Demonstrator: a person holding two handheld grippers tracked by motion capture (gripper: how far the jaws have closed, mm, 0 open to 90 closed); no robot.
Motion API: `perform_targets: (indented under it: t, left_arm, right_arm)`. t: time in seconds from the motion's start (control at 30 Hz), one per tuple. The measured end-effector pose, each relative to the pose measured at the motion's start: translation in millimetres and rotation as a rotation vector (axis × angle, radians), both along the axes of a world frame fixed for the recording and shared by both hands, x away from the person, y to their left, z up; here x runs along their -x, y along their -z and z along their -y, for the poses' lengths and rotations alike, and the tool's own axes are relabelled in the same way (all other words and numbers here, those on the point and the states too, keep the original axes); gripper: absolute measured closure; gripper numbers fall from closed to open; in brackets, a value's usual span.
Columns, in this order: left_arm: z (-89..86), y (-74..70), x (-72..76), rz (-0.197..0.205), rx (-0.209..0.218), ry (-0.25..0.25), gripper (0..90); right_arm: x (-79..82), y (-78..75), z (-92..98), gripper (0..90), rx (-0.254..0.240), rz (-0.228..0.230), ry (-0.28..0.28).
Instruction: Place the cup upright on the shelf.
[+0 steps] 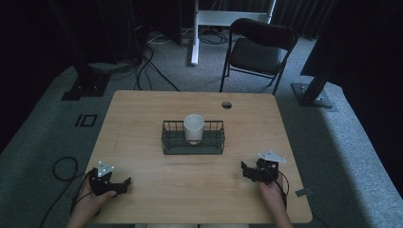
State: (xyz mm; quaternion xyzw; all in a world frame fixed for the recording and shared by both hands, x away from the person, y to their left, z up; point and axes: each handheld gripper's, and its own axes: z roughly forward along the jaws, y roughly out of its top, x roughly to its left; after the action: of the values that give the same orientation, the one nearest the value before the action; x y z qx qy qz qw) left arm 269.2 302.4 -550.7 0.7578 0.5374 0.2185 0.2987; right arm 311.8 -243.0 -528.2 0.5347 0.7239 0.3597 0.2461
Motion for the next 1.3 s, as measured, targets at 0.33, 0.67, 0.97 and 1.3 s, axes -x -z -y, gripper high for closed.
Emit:
perform_targets:
  t: [0.33, 0.67, 0.97, 1.3]
  left_arm:
    - [0.0, 0.0, 0.0, 0.0, 0.0, 0.0, 1.9]
    - [0.0, 0.0, 0.0, 0.0, 0.0, 0.0, 1.9]
    - [0.0, 0.0, 0.0, 0.0, 0.0, 0.0, 1.9]
    - [0.0, 0.0, 0.0, 0.0, -0.001, 0.0, 1.9]
  right_arm:
    - [9.8, 10.8, 25.1, 11.0, 0.022, -0.018, 0.028]
    - [20.9, 19.8, 42.9, 11.0, 0.048, -0.068, 0.042]
    - [31.2, 24.5, 59.7, 11.0, 0.05, -0.086, 0.079]
    - [37.3, 25.3, 72.4, 11.0, 0.038, -0.087, 0.2]
